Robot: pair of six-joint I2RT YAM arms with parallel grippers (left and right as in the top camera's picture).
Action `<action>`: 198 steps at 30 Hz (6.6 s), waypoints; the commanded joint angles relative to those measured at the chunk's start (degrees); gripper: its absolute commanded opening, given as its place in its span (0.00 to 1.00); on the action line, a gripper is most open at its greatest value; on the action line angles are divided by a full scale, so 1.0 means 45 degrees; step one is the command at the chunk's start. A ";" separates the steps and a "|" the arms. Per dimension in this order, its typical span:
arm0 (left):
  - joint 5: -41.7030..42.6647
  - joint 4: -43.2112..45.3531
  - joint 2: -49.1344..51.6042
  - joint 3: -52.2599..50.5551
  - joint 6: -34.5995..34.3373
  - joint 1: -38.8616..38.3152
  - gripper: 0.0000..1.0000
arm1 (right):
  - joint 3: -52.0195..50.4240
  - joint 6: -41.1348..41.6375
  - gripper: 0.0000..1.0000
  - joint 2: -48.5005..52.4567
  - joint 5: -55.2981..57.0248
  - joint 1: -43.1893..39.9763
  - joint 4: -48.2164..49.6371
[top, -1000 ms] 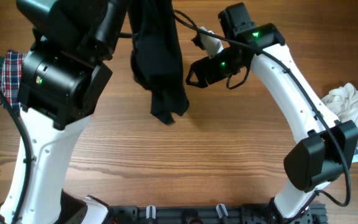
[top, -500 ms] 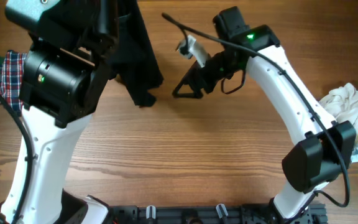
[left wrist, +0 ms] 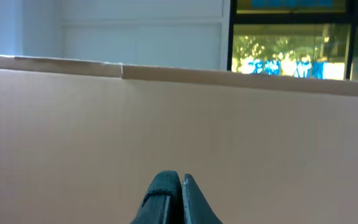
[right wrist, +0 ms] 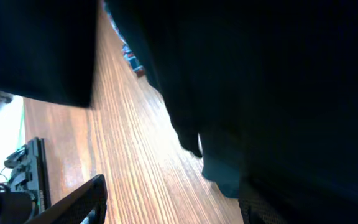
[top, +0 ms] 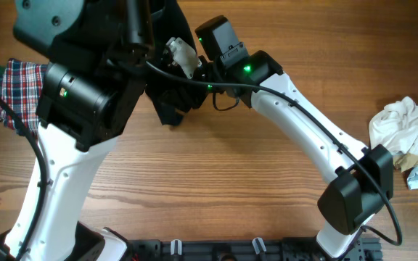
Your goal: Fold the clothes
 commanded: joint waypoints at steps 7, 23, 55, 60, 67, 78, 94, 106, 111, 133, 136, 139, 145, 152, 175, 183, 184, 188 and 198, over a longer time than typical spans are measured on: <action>-0.0107 0.1715 -0.0073 0.0233 0.1404 -0.0549 0.07 | -0.0165 0.2142 0.64 0.1103 0.0869 0.0112 0.2249; -0.0937 0.2064 -0.0058 0.0228 0.2973 -0.1156 0.08 | -0.0160 0.1598 0.04 0.1200 0.0709 0.0627 0.1885; -0.0423 -0.6261 -0.0044 0.0228 -0.4104 0.1909 0.11 | -0.0151 -0.3240 0.04 -0.7529 -0.1263 -0.8335 -0.2953; -0.0359 -0.6606 0.0005 0.0228 -0.4104 0.1909 0.11 | -0.0151 -0.1214 0.04 -0.7529 0.1263 -0.8335 -0.3128; 0.6824 -1.1283 0.1870 0.0223 -0.7932 0.2458 0.54 | -0.0151 -0.0019 0.04 -0.7490 0.3123 -0.8335 -0.3808; 1.5771 -1.3979 0.8087 0.0199 -0.8068 0.0884 0.60 | -0.0151 0.2487 0.04 -0.6727 0.6994 -0.8335 -0.6834; 1.4892 -1.0477 0.8514 -0.3993 -1.5839 -0.0840 0.79 | -0.0151 0.2521 0.04 -0.6504 0.7242 -0.8335 -0.7184; 1.3012 -0.9646 0.9117 -0.4002 -1.5601 -0.0947 0.04 | -0.0151 0.2637 0.04 -0.6504 0.7237 -0.8335 -0.7179; 1.1497 -0.9986 0.7271 -0.4002 -1.4353 -0.0204 0.04 | -0.0151 0.2812 0.04 -0.6504 0.7242 -0.8335 -0.7164; 0.8097 -0.9568 -0.1734 -0.3371 -1.1074 0.4600 0.04 | -0.0151 -0.0097 0.04 -0.6504 0.4600 -0.8335 -0.6664; 0.8184 -0.9714 -0.1792 -0.2229 -1.0394 0.4600 0.04 | -0.0078 -0.1073 0.04 -0.6829 0.3177 -0.8335 -0.6188; 0.8184 -1.0511 -0.1792 0.0447 -0.9695 0.4600 0.04 | 0.1690 0.0767 0.04 -0.7708 0.3585 -0.8335 -0.5309; 0.8170 -1.3644 -0.1923 0.5401 -0.8743 0.4600 0.04 | 0.5425 0.1044 0.04 -0.8922 0.3842 -0.8335 -0.5746; 0.7907 -1.3148 0.0636 0.5450 -0.8689 0.4809 0.04 | 0.5425 0.0797 0.04 -0.6169 0.3750 -0.8335 -0.6781; 1.0705 -1.8311 0.2599 0.5931 -0.7805 0.5761 0.04 | 0.5338 -0.2161 0.14 -0.3240 0.2560 -0.7786 -1.1589; 1.0418 -1.7068 0.2487 0.5931 -0.7757 0.5761 0.04 | 0.5338 -0.1137 0.04 -0.3240 0.2506 -0.7781 -0.9282; 1.0418 -1.6917 0.2487 0.5931 -0.7762 0.5761 0.04 | 0.5323 -0.1069 0.04 -0.3211 0.2497 -0.7771 -0.9088; 1.0433 -1.6767 0.2482 0.5931 -0.7757 0.5761 0.04 | 0.4770 -0.0952 0.05 -0.2487 0.0962 -0.7412 -0.9651; 1.0428 -1.6801 0.2482 0.5931 -0.7757 0.5761 0.04 | -0.3157 -0.2487 0.57 -0.1753 0.0597 -0.1501 -0.4692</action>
